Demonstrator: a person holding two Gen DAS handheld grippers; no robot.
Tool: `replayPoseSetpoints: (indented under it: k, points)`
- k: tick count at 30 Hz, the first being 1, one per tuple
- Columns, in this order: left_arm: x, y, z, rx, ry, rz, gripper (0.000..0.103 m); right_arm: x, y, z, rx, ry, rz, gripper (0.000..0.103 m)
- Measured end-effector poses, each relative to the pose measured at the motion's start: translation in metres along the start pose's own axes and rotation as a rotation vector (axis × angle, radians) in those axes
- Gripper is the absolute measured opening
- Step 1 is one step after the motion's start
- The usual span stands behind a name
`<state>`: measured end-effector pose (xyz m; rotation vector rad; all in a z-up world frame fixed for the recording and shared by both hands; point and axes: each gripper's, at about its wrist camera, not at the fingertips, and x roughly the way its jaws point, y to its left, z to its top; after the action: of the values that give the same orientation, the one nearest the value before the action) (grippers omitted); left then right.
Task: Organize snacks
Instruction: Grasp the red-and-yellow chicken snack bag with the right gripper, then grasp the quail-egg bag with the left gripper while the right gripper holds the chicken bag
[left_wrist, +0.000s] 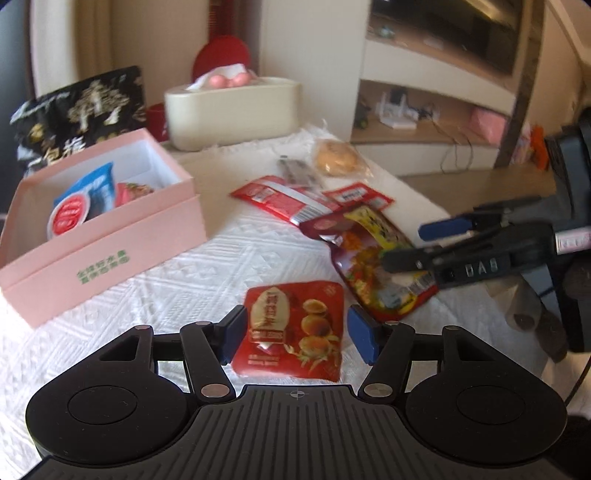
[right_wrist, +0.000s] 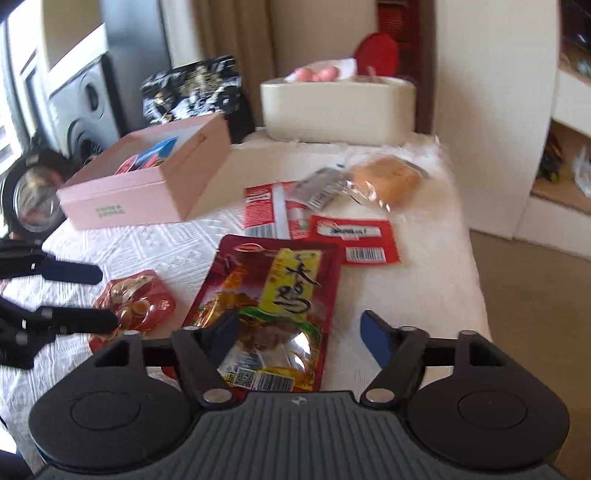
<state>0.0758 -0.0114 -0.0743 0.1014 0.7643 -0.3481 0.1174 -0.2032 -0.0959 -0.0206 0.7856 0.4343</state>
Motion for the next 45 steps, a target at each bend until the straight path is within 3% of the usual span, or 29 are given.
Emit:
replayPoseSetpoints:
  k: [5,11,14,23,26,30,34,42,45]
  points:
    - [0.011,-0.008,-0.004,0.072,0.017,0.120,0.071,0.004,-0.005,-0.008,0.056,-0.054,-0.008,0.083]
    - [0.012,0.013,0.000,-0.027,0.009,0.182,0.070,0.004,-0.004,-0.011,0.064,-0.078,-0.014,0.085]
    - [0.015,0.012,0.001,-0.036,0.021,0.159,0.067,0.004,-0.003,-0.011,0.065,-0.081,-0.016,0.086]
    - [0.025,-0.003,0.005,-0.013,0.054,0.116,0.072,0.006,-0.001,-0.011,0.057,-0.076,-0.019,0.089]
    - [0.025,-0.001,0.005,-0.042,0.055,0.067,0.078,0.007,0.000,-0.011,0.049,-0.073,-0.020,0.091]
    - [0.018,0.007,0.005,-0.101,0.033,-0.005,0.077,0.007,0.001,-0.011,0.046,-0.072,-0.022,0.091]
    - [0.019,0.012,0.005,-0.089,0.031,0.053,0.074,0.008,0.001,-0.011,0.044,-0.072,-0.024,0.092]
    - [0.034,0.019,0.006,-0.102,0.042,0.007,0.076,0.008,0.002,-0.011,0.042,-0.071,-0.024,0.093]
    - [0.037,0.014,0.007,-0.056,0.051,0.016,0.077,0.008,0.002,-0.011,0.041,-0.070,-0.024,0.093]
